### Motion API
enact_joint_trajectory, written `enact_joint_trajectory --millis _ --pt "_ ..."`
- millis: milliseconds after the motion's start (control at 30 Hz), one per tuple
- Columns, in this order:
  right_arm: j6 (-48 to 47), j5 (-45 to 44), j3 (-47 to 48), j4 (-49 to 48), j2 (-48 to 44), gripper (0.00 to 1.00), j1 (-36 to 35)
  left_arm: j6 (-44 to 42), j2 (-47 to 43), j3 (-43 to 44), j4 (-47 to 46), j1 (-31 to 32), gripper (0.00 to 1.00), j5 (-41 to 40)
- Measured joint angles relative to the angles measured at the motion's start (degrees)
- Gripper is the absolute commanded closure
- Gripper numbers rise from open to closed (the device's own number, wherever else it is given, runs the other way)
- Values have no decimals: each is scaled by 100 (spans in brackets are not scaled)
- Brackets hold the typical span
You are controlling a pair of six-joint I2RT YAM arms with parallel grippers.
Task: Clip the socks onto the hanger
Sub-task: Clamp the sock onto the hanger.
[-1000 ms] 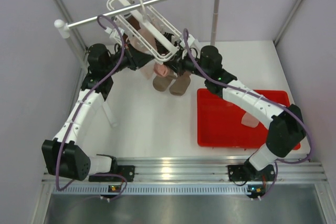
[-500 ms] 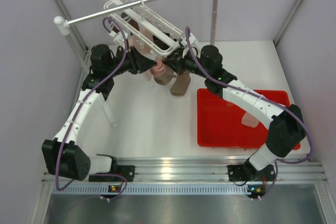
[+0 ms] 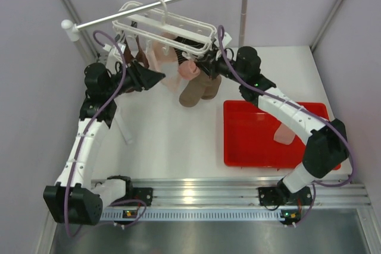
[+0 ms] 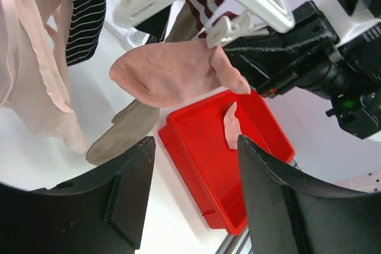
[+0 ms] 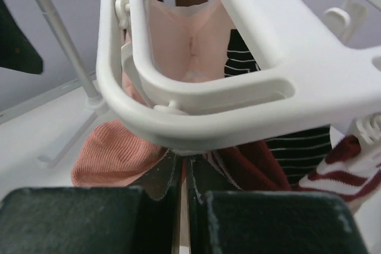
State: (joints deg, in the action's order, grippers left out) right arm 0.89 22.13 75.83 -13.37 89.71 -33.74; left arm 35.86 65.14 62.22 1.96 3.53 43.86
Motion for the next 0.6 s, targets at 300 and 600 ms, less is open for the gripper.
enact_joint_trajectory --millis 300,600 --pt "-391 181 0 437 -245 74 498 -299 -199 -68 -428 4 42 -437" --pt "-684 671 -15 1047 -852 55 691 -544 275 -44 -892 286 44 -640"
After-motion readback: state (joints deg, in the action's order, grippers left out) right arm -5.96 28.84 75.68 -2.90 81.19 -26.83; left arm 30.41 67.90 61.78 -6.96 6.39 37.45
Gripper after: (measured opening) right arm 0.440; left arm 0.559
